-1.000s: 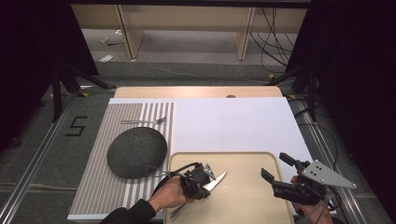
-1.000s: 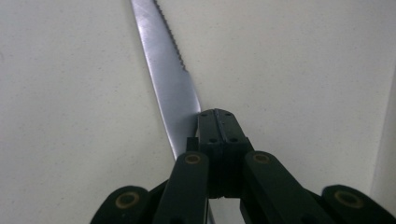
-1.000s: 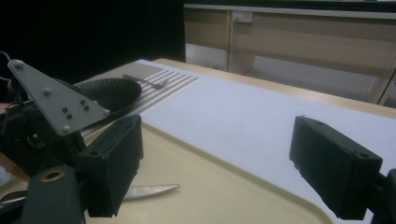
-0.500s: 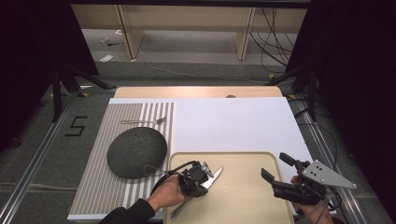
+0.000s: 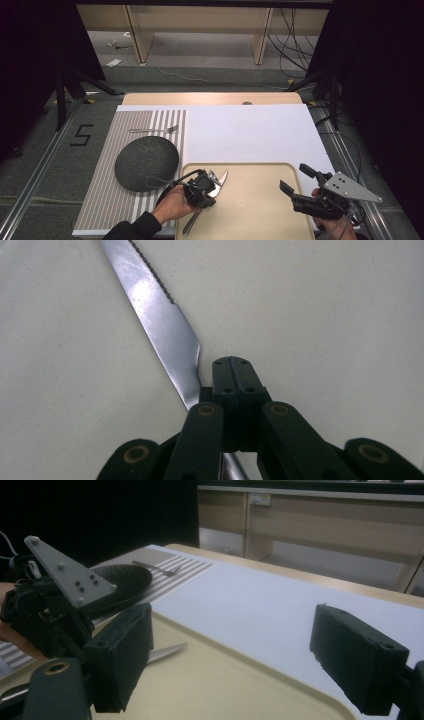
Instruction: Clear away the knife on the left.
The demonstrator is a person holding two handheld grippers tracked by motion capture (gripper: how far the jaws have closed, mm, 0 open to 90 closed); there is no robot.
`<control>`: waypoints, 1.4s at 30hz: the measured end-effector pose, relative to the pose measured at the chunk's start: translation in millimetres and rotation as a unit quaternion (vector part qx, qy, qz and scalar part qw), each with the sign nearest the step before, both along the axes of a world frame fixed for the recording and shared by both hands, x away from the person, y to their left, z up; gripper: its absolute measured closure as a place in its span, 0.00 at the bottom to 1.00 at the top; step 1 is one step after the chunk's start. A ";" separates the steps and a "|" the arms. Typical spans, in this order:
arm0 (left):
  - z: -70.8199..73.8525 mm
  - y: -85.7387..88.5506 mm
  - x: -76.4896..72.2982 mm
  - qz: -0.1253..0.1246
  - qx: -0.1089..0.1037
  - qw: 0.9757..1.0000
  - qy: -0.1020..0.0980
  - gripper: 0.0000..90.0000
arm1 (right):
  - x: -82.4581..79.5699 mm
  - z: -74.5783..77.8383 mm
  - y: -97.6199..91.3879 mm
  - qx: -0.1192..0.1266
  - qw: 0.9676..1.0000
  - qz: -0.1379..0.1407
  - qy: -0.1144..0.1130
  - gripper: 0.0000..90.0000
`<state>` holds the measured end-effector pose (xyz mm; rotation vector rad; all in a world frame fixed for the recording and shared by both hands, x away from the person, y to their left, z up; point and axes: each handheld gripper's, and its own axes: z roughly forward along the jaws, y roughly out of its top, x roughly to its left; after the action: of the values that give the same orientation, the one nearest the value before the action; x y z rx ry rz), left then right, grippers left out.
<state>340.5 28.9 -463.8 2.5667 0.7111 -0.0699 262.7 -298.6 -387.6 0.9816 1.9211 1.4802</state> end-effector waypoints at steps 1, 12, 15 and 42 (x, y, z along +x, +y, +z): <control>-0.2 1.5 0.3 0.001 -0.001 1.000 0.000 1.00 | -0.1 0.0 0.0 0.000 1.000 0.000 0.000 0.20; -0.7 28.2 3.5 0.038 -0.004 0.999 0.013 1.00 | -0.5 0.3 -0.3 -0.001 1.000 0.001 0.001 0.21; -1.7 35.8 2.4 0.047 -0.012 0.999 0.020 1.00 | -0.3 0.1 -0.1 -0.001 1.000 0.000 0.001 0.21; -0.9 58.5 -9.6 0.065 -0.002 0.998 0.015 0.99 | -0.2 -0.1 0.5 -0.001 1.000 0.000 0.001 0.21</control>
<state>330.9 87.4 -464.6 2.5146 0.8854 -0.0662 262.6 -298.2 -387.7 0.9821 1.9231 1.4777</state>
